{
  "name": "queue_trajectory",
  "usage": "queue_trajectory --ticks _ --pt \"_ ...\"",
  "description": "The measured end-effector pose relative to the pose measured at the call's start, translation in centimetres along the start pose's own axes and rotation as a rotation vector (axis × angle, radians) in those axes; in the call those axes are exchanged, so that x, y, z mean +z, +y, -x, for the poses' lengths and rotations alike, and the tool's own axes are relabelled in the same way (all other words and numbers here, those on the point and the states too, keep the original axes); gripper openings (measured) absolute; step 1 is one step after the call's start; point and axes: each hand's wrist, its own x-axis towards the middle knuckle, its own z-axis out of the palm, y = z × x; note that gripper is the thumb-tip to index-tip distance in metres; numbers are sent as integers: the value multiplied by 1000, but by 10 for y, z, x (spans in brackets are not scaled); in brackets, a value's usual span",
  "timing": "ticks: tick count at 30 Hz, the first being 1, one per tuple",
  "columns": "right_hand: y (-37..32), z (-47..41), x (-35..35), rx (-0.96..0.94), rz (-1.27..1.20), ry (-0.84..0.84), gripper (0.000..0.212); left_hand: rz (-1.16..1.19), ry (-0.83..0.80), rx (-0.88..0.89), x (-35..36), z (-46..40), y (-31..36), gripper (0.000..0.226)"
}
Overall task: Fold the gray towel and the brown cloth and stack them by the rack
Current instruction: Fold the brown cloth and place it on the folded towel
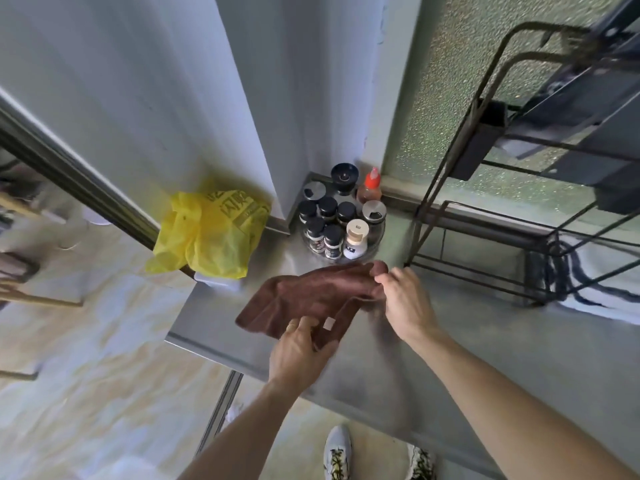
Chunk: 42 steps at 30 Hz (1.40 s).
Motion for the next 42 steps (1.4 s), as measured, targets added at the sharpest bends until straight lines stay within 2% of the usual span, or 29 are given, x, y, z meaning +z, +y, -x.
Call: queue_trajectory --ticks 2,7,10,14,19,25,31,33,37,40,42 --pt "-1 9 -13 -28 32 55 25 -31 -33 16 4 0 10 43" --pt "15 35 -60 -11 -61 123 18 174 -17 -11 -8 12 30 8" --pt "41 58 -100 64 -183 181 12 287 13 54 -46 28 47 10" --pt "81 97 -164 184 -186 241 13 397 26 236 -109 43 84 13" --pt "124 136 -229 339 -238 309 15 372 16 513 -159 49 177 9" --pt "175 166 -287 508 -279 454 10 353 94 631 -153 57 265 7" --pt "201 214 -318 482 -407 561 12 313 115 766 -142 87 300 11" --pt "205 236 -315 449 -446 529 10 310 117 778 -133 97 294 12" --pt "216 279 -276 499 -413 343 16 372 -10 673 -87 109 263 12" --pt "223 312 -223 578 -499 217 26 297 -99 547 -37 115 228 15" --pt "224 333 -183 630 -499 131 21 212 -185 464 0 119 198 26"
